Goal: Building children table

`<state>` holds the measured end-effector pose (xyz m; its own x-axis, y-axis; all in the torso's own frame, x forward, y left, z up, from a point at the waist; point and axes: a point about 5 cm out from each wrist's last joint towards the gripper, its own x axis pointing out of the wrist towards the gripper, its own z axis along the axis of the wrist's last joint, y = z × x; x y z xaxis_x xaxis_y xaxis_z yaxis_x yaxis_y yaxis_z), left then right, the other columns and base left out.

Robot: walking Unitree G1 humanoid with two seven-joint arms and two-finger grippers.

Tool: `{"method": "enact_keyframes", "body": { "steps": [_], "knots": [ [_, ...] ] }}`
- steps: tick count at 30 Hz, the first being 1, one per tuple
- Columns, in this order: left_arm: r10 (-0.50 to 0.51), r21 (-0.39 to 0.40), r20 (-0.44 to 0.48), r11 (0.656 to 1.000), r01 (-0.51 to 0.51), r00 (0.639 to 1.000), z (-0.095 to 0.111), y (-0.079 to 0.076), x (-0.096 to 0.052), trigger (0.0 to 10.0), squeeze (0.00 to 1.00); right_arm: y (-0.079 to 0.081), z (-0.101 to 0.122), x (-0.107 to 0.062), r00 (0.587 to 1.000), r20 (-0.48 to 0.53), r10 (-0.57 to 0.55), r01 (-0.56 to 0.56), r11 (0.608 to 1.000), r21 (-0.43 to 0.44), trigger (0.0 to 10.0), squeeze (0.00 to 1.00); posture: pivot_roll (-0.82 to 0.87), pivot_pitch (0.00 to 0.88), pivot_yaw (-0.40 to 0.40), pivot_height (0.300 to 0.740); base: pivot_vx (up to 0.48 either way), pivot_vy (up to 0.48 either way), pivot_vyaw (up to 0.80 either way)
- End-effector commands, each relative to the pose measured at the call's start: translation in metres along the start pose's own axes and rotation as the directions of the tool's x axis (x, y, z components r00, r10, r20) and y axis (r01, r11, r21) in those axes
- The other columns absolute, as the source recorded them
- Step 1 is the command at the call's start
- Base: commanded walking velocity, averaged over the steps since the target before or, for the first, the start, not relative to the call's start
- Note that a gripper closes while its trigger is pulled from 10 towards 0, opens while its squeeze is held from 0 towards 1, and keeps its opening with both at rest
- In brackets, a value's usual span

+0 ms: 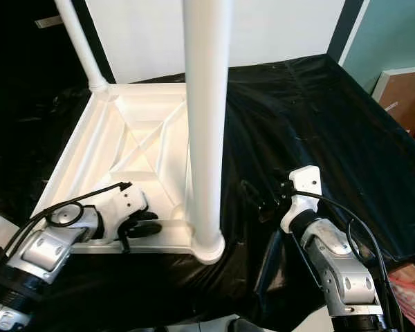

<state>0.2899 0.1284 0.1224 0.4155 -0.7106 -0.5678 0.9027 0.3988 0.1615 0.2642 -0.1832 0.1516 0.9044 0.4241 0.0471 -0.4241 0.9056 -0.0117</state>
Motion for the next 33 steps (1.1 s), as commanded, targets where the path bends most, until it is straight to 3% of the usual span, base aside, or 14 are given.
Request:
{"method": "enact_keyframes", "body": {
  "steps": [1,5,6,8,9,15,16,17,26,27,29,30,31,33],
  "knots": [
    [0.287,-0.089,-0.085,0.951,-0.295,0.954,-0.020,0.015,-0.002,0.0,0.00,-0.002,0.001,-0.001,1.000,0.007,-0.015,0.015,1.000,-0.007,10.0,0.00,-0.03,0.121,0.041,0.740,0.000,0.000,0.00],
    [0.359,-0.099,-0.065,0.926,-0.364,0.931,-0.011,0.020,0.004,0.0,0.00,-0.007,0.002,0.000,0.997,0.027,-0.077,0.077,0.997,-0.010,10.0,0.00,-0.03,0.117,0.038,0.740,0.000,0.000,0.00],
    [0.394,-0.072,-0.059,0.915,-0.397,0.917,-0.009,0.024,0.004,2.4,0.00,-0.009,0.002,-0.001,0.994,0.032,-0.100,0.101,0.995,-0.008,10.0,0.00,-0.03,0.117,0.038,0.740,0.000,0.000,0.00],
    [0.416,-0.053,-0.056,0.906,-0.419,0.908,-0.008,0.027,0.004,2.4,0.00,-0.011,0.001,-0.001,0.993,0.034,-0.114,0.114,0.993,-0.007,10.0,0.00,-0.03,0.117,0.038,0.740,0.000,0.000,0.00],
    [0.437,-0.028,-0.049,0.898,-0.438,0.898,-0.007,0.030,0.002,10.0,0.00,-0.012,0.000,-0.003,0.991,0.034,-0.128,0.128,0.992,-0.007,10.0,0.00,-0.04,0.114,0.033,0.740,0.000,0.000,0.00],
    [0.479,-0.005,-0.017,0.878,-0.479,0.878,-0.003,0.037,-0.004,10.0,0.00,-0.014,-0.003,-0.009,0.988,0.023,-0.151,0.151,0.988,-0.009,10.0,0.00,-0.04,0.111,0.030,0.740,0.000,0.000,0.00],
    [0.479,-0.049,0.009,0.877,-0.478,0.878,-0.001,0.038,-0.007,10.0,0.86,-0.015,-0.005,-0.015,0.988,0.010,-0.151,0.152,0.988,-0.004,10.0,0.00,-0.04,0.111,0.027,0.740,0.000,0.000,0.00],
    [0.478,-0.095,0.039,0.876,-0.473,0.877,0.002,0.039,-0.009,10.0,1.00,-0.016,-0.006,-0.022,0.989,-0.004,-0.146,0.146,0.989,-0.003,10.0,1.00,-0.04,0.110,0.026,0.740,0.000,0.000,0.00],
    [0.492,-0.126,0.090,0.868,-0.480,0.866,0.010,0.038,-0.014,10.0,0.98,-0.018,-0.006,-0.049,0.996,-0.059,-0.074,0.074,0.997,0.007,10.0,1.00,-0.07,0.103,0.024,0.740,0.000,0.000,0.00],
    [0.497,-0.118,0.102,0.866,-0.485,0.862,0.011,0.039,-0.015,10.0,0.00,-0.018,-0.006,-0.052,0.996,-0.071,-0.057,0.059,0.998,0.019,10.0,1.00,-0.08,0.100,0.026,0.740,0.000,0.000,0.00],
    [0.497,-0.118,0.102,0.866,-0.485,0.862,0.011,0.039,-0.015,10.0,0.00,-0.018,-0.006,-0.052,0.996,-0.071,-0.057,0.059,0.998,0.019,10.0,1.00,-0.08,0.100,0.026,0.740,0.000,0.000,0.00],
    [0.496,-0.129,0.121,0.867,-0.482,0.860,0.014,0.039,-0.017,10.0,0.00,-0.017,-0.004,-0.055,0.996,-0.083,-0.015,0.018,0.999,0.033,10.0,0.00,-0.08,0.099,0.028,0.740,0.000,0.000,0.00],
    [0.488,-0.144,0.169,0.872,-0.469,0.856,0.020,0.036,-0.020,10.0,0.00,-0.013,0.000,-0.061,0.990,-0.109,0.086,-0.083,0.996,0.031,10.0,0.00,-0.10,0.095,0.026,0.740,0.000,0.000,0.00],
    [0.486,-0.149,0.182,0.873,-0.464,0.855,0.022,0.035,-0.021,10.0,0.00,-0.012,0.001,-0.062,0.986,-0.120,0.119,-0.116,0.993,0.029,10.0,0.00,-0.10,0.095,0.026,0.740,0.000,0.000,0.00]
  ]
}}
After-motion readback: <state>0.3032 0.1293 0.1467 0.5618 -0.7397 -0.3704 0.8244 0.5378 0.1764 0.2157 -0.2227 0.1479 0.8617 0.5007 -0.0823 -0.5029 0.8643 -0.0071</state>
